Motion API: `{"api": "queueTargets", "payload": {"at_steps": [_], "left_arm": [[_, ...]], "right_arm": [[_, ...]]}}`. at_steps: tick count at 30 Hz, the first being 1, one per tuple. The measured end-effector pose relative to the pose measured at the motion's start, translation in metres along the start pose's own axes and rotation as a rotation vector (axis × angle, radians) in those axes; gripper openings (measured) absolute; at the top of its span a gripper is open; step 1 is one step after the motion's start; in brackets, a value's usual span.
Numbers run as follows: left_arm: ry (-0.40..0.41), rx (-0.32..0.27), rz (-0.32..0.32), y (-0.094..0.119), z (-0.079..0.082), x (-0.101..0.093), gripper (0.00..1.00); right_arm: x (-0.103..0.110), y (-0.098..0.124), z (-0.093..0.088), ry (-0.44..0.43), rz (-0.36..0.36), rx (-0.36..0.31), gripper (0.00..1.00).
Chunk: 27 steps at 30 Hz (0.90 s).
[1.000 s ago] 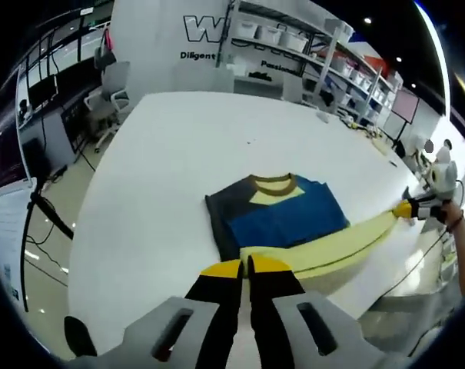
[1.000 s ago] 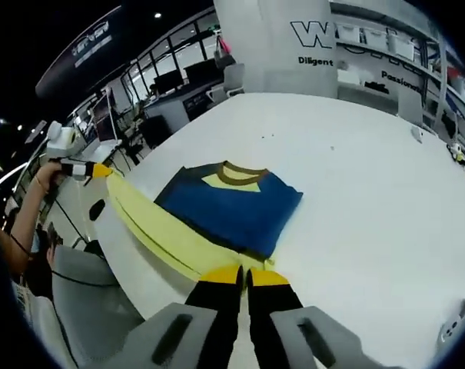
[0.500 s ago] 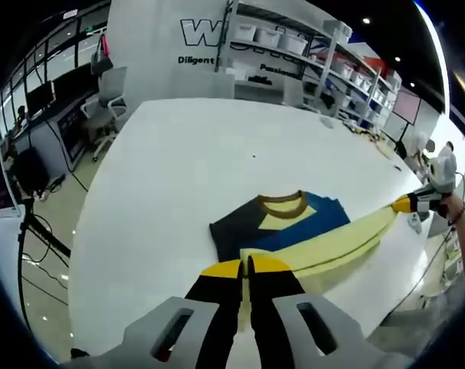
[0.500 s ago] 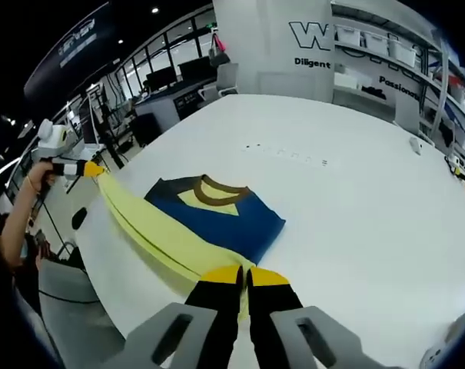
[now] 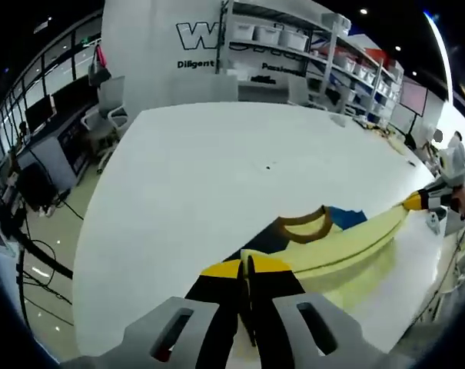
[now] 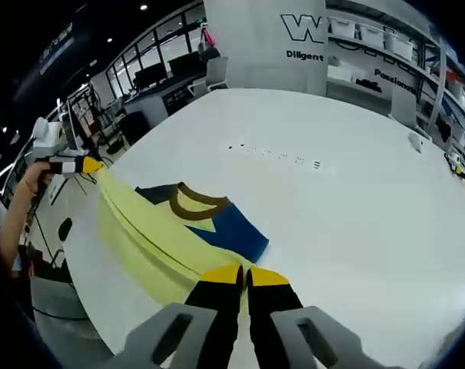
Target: Fold the garment on the visible template until the final outline fits inside the template.
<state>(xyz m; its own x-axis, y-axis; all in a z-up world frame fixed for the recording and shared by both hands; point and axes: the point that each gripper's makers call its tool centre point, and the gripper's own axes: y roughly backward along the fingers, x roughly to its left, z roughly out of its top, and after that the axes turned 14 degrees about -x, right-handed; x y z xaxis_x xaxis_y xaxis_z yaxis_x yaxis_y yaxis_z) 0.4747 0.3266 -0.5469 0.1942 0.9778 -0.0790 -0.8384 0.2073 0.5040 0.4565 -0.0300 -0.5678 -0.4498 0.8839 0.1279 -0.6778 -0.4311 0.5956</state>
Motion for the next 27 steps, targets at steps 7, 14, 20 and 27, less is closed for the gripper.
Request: {"api": "queueTargets", "payload": {"at_steps": [7,14,20,27], "left_arm": [[-0.005,0.050,0.019,-0.032,-0.014,0.006,0.07],[-0.027,0.100,0.037,-0.055,-0.031,0.010,0.07],[-0.001,0.146,0.050,-0.072,-0.048,0.018,0.07],[0.013,0.174,0.057,-0.080,-0.063,0.021,0.07]], "right_arm": [[-0.015,-0.028,-0.005,-0.049,-0.006,0.029,0.00],[-0.023,-0.052,-0.015,-0.066,-0.013,0.059,0.00],[-0.032,-0.072,-0.021,-0.105,-0.023,0.074,0.00],[-0.038,-0.088,-0.029,-0.157,-0.036,0.084,0.00]]}}
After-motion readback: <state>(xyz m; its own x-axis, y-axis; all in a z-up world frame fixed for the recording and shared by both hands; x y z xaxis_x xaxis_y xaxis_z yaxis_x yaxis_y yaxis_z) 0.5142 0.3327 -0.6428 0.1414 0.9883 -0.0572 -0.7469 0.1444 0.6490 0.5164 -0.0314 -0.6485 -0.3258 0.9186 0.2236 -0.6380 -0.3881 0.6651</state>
